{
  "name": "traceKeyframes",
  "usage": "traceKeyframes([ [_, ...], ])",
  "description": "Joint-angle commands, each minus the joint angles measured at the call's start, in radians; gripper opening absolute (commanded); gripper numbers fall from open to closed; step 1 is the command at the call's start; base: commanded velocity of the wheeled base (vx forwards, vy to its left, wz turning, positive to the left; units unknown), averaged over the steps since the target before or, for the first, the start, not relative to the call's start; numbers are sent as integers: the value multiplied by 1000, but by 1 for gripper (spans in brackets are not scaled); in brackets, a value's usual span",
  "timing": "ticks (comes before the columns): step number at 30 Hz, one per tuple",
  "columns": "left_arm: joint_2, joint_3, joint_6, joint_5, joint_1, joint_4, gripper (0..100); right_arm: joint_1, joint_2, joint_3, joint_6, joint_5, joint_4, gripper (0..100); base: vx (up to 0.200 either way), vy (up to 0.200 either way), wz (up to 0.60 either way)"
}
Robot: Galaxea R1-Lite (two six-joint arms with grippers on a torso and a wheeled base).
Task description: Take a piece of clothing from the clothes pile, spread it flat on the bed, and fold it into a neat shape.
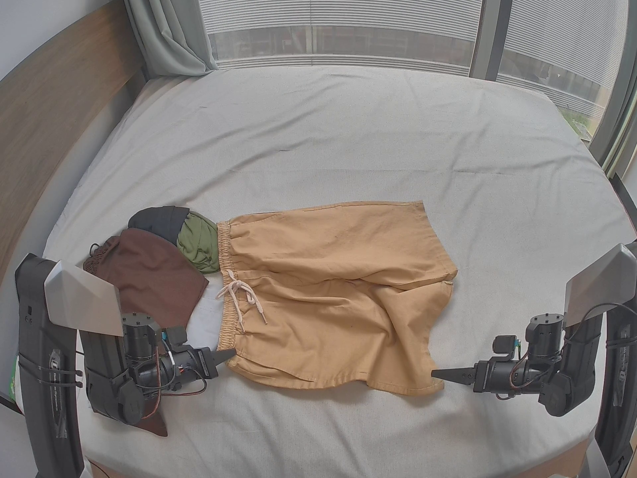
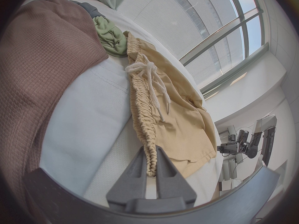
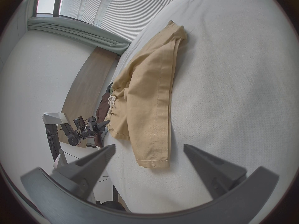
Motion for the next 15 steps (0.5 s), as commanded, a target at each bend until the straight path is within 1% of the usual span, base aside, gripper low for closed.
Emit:
traceKeyframes([
  [1, 2, 0, -1, 0, 1, 0, 0, 27, 50, -18, 1, -19, -1, 100, 0, 0, 0],
  [4, 2, 0, -1, 0, 1, 0, 0, 45, 80, -39, 4, -57, -1, 100, 0, 0, 0],
  [6, 2, 0, -1, 0, 1, 0, 0, 55, 83, -47, 7, -70, -1, 100, 0, 0, 0],
  [10, 3, 0, -1, 0, 0, 0, 0, 87, 83, -50, 18, -70, -1, 100, 0, 0, 0],
  [15, 3, 0, -1, 0, 1, 0, 0, 94, 72, -61, 98, -70, -1, 100, 0, 0, 0],
])
